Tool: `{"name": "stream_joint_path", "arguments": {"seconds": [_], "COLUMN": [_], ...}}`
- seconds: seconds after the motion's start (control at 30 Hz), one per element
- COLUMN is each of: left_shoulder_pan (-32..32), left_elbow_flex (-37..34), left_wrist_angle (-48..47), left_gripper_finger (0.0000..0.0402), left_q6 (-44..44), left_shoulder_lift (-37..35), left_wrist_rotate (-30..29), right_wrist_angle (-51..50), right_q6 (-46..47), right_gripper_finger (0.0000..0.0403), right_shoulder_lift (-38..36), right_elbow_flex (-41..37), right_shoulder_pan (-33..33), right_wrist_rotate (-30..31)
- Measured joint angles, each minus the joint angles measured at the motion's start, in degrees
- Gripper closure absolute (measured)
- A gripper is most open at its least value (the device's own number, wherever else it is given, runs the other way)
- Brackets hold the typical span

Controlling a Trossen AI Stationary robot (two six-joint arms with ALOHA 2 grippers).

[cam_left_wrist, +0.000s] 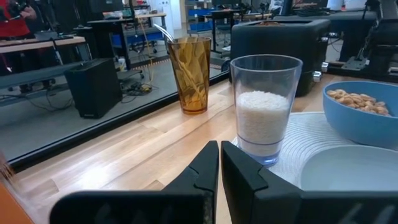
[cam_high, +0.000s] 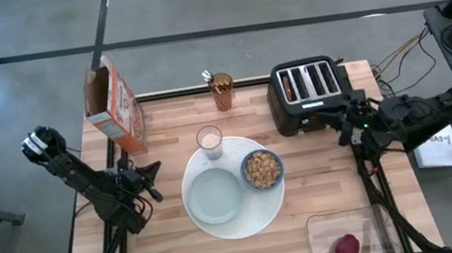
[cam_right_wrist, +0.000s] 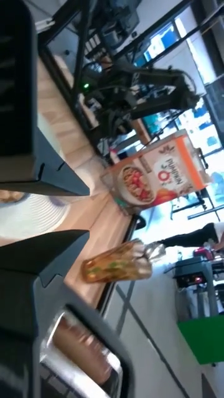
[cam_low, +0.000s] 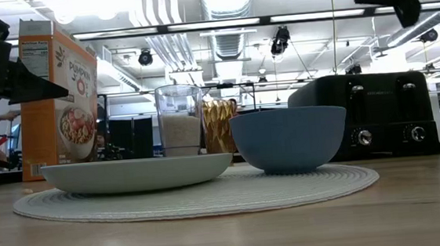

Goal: Arrange a breakfast setting
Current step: Put the toasted bread on the plate

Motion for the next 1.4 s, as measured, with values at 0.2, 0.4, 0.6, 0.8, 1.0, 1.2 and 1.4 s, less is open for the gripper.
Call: {"name": "stream_joint_path", "arguments": {"seconds": [0.2, 0.4, 0.6, 0.8, 1.0, 1.2, 1.4], "left_shoulder_pan": [0.02, 0.02, 0.02, 0.02, 0.02, 0.01, 0.02], "left_elbow_flex": [0.0, -0.02, -0.04, -0.04, -0.04, -0.04, -0.04], "left_wrist_angle": [-0.83, -1.1, -1.04, -0.95, -0.72, -0.65, -0.65], "left_gripper_finger": [0.04, 0.04, 0.04, 0.04, 0.04, 0.04, 0.04], "left_q6": [-0.01, 0.24, 0.92, 1.03, 1.03, 0.85, 0.83], "left_shoulder_lift": [-0.02, -0.02, -0.02, -0.02, -0.02, -0.02, -0.02], "left_wrist_rotate": [0.77, 0.99, 0.97, 0.98, 0.97, 0.97, 0.96], "right_wrist_angle": [3.74, 3.48, -1.0, -9.72, -9.63, -9.82, -5.22], "right_q6": [-2.87, -3.19, -4.81, -3.42, -7.08, -10.97, -10.92], "right_gripper_finger": [0.031, 0.0308, 0.0307, 0.0307, 0.0307, 0.0307, 0.0307], "right_shoulder_lift": [7.72, 11.58, 11.53, 7.59, 5.11, 9.29, 16.57], "right_elbow_flex": [4.15, 8.03, 9.25, 9.21, 9.23, 9.22, 9.21], "right_shoulder_pan": [0.02, 0.02, -1.78, -11.13, -25.23, -38.4, -46.3], "right_wrist_rotate": [-0.42, -0.88, -1.33, -5.94, -21.32, -25.63, -37.56]}}
